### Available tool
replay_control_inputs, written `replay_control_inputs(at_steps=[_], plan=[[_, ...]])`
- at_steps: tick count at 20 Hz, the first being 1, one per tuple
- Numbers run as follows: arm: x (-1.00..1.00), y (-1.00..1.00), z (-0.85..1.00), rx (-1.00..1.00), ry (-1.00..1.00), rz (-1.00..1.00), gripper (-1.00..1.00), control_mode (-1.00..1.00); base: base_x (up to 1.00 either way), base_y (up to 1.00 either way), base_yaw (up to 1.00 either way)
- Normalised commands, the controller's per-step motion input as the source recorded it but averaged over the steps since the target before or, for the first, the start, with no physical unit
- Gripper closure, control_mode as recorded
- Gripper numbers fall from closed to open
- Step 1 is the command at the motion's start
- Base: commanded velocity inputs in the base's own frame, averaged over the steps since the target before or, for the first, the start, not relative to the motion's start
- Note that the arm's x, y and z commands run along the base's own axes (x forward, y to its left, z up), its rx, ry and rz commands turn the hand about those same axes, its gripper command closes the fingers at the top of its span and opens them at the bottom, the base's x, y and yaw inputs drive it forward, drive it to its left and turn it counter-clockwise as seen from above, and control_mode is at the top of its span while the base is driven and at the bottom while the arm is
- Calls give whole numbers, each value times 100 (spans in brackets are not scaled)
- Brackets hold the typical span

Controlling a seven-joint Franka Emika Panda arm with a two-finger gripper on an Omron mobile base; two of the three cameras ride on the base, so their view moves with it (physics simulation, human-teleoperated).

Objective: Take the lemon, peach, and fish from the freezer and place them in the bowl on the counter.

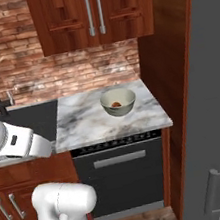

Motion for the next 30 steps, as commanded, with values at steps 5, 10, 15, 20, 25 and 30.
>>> replay_control_inputs(at_steps=[5,10,15,20,25,30], plan=[[0,0,0,0,0,0,-100,100,-100,-5,0],[0,0,0,0,0,0,-100,100,-95,-54,-9],[0,0,0,0,0,0,-100,100,-17,-96,-3],[0,0,0,0,0,0,-100,100,12,-100,2],[0,0,0,0,0,0,-100,100,5,-100,11],[0,0,0,0,0,0,-100,100,0,-100,13]])
